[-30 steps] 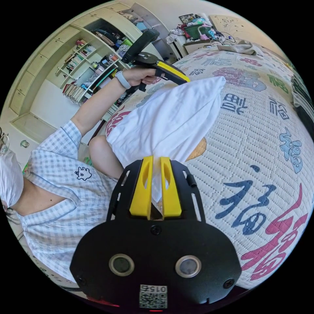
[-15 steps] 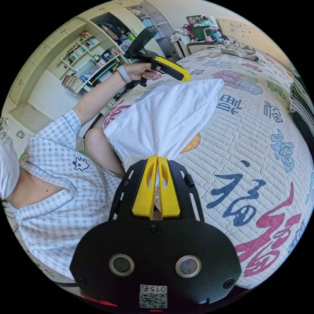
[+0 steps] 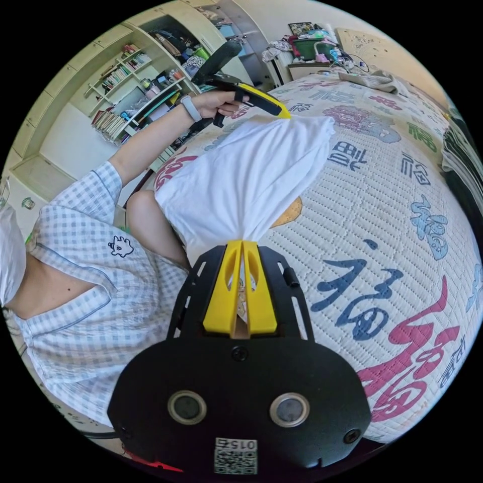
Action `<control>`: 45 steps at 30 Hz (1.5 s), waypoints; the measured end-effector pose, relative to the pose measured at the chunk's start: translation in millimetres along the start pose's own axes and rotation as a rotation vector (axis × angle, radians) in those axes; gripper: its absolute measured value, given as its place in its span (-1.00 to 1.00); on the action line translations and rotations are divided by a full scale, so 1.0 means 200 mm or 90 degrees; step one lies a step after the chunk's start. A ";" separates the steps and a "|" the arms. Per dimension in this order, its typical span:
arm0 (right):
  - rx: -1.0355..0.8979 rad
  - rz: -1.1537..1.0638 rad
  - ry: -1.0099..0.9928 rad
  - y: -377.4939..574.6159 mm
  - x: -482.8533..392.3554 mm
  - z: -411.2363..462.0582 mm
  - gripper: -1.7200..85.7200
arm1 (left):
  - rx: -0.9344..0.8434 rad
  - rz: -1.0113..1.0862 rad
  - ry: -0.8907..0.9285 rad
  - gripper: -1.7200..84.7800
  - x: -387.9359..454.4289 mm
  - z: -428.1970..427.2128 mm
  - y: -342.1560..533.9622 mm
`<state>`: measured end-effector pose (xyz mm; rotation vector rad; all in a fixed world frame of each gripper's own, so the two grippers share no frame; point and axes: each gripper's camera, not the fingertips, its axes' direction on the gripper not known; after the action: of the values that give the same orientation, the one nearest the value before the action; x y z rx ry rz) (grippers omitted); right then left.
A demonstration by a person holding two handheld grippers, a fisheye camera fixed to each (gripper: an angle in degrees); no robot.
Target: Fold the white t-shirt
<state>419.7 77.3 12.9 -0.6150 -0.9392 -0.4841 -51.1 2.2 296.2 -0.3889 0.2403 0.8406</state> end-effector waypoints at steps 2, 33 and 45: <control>0.028 0.002 -0.012 0.02 -0.01 -0.03 -0.94 | 0.024 0.006 -0.006 -0.91 0.01 -0.04 0.00; 0.115 -0.145 0.067 0.10 -0.42 -0.08 -0.77 | 0.161 0.024 0.061 -0.78 0.20 -0.58 0.33; -0.068 -0.230 0.192 -0.07 -0.59 0.21 -0.94 | 0.124 0.023 0.023 -0.80 0.74 -0.66 1.37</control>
<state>325.7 109.6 -64.4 -0.4515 -0.7405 -0.9284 -171.9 211.3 58.6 -0.2175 0.3603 0.8372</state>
